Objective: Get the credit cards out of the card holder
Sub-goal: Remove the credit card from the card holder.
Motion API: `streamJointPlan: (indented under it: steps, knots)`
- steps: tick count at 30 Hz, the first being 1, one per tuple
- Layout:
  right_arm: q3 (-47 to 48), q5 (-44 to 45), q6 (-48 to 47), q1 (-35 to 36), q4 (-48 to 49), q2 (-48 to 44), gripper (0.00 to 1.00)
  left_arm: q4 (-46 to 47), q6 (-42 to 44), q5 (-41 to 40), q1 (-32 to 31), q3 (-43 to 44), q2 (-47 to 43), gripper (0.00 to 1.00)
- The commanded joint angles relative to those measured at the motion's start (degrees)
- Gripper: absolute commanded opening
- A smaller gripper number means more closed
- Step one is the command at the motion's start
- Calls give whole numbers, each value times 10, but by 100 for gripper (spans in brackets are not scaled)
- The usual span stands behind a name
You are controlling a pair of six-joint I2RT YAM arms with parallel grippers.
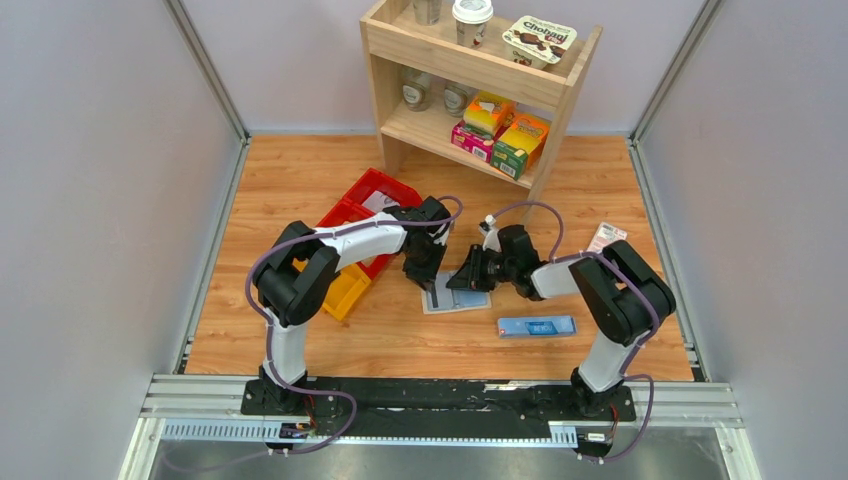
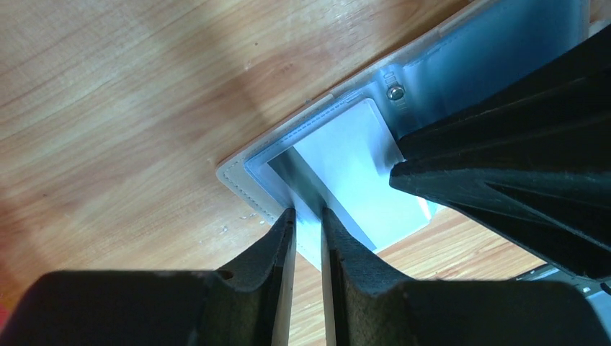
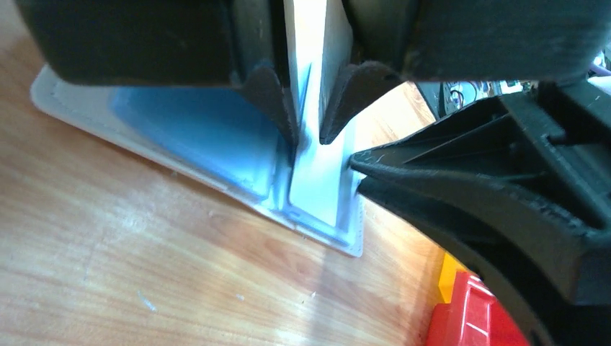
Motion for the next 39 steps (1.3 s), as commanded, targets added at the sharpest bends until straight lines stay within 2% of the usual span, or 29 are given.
streamJointPlan:
  steps: [1, 3, 7, 15, 25, 30, 34, 39]
  knots:
    - [39, -65, 8, 20, 4, 37, 22, 36, 11, -14, -10, 3, 35, 26]
    - [48, -52, 1, 20, -22, 42, 20, 38, 12, -11, -13, 3, 35, 26]
    - [43, -34, -16, 14, -44, 32, 1, 34, 10, -25, -13, 0, 32, 26]
    - [8, -30, -15, -26, -36, 5, 0, 31, 1, -67, -12, -18, 24, 25]
    - [0, -9, -29, -31, -78, -49, 0, 95, -26, -95, -8, -62, -78, 45]
    - [9, 33, -48, -30, -122, -102, 20, 85, -54, -81, -5, -41, -93, 51]
    - [16, 80, -82, -30, -166, -127, 25, 87, -94, -70, 0, -36, -93, 57]
    - [10, 88, -102, -30, -179, -120, 34, 96, -145, -30, 8, -32, -70, 59]
